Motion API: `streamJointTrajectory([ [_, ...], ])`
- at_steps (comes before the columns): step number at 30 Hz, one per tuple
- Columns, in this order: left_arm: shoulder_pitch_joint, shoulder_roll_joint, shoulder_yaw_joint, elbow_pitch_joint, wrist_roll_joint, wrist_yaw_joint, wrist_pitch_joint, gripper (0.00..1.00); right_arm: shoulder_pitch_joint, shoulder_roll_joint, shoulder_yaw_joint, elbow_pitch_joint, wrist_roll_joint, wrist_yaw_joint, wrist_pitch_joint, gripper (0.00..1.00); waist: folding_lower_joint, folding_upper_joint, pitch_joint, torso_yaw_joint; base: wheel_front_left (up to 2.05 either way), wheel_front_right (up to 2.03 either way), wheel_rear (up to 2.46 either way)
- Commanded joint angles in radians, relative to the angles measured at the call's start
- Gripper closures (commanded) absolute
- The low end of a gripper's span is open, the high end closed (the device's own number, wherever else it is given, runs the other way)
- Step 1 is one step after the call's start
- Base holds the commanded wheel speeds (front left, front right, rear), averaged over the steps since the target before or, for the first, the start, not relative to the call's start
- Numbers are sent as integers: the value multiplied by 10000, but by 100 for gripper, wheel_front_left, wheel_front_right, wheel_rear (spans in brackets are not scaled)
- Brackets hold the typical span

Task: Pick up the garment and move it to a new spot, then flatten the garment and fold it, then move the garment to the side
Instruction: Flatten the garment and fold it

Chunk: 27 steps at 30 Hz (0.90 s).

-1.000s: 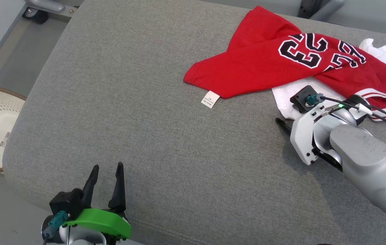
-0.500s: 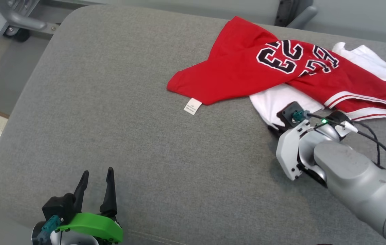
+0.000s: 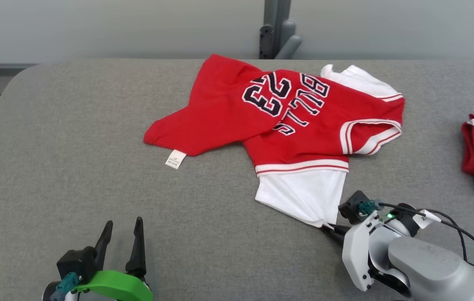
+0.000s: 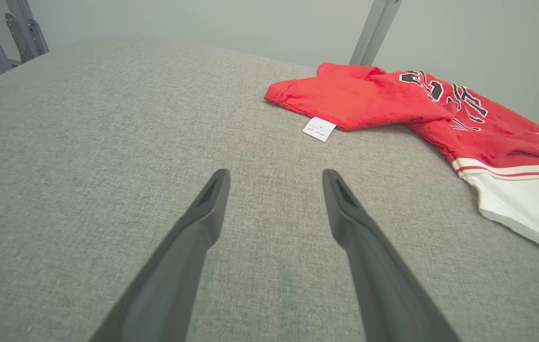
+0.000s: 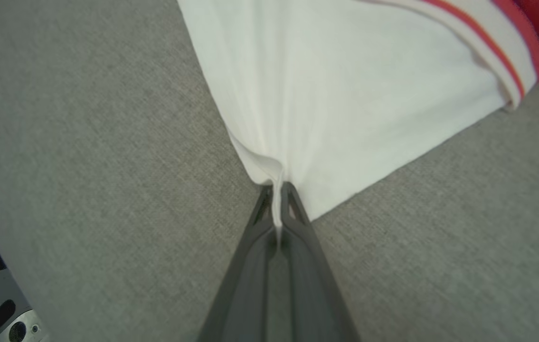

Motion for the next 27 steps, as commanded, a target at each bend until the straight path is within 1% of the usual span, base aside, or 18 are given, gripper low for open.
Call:
streamJointTrajectory([
  [1,164,29,-18,72,-33,-73,-28,0,500,-275,144,47,-7,-19,31,100,0,0,-642,-933,0,0,0],
  [4,272,29,-60,141,-74,-60,-28,0,794,-449,140,-91,32,-21,-33,100,0,0,-770,-1294,0,0,0],
  [5,272,29,-60,141,-74,-60,-28,0,794,-449,140,-91,32,-21,-33,100,0,0,-770,-1294,0,0,0],
  [10,308,28,-113,263,-91,-68,-28,0,1077,-756,130,-17,165,-23,-154,100,0,0,-797,-1722,0,0,0],
  [17,263,32,-170,428,-67,-64,-28,0,1389,-1250,16,416,409,-23,-671,100,0,0,-885,-1949,0,0,0],
  [20,330,32,-152,474,-34,-65,-28,0,1558,-1289,-122,719,580,-23,-957,100,0,0,-967,-2016,0,0,0],
  [24,389,30,-122,526,1,-67,-28,0,1708,-1136,-311,1052,713,-23,-1351,100,0,0,-1041,-2081,0,0,0],
  [25,379,30,-119,537,3,-67,-28,0,1730,-1108,-435,1165,769,-23,-1502,94,0,0,-1050,-2091,0,0,0],
  [26,373,31,-122,545,16,-67,-28,0,1713,-1075,-617,1270,802,-23,-1718,51,0,0,-1057,-2094,0,0,0],
  [27,366,30,-139,554,23,-67,-28,0,1715,-1008,-775,1349,848,-23,-1885,0,0,0,-1061,-2090,0,0,0],
])
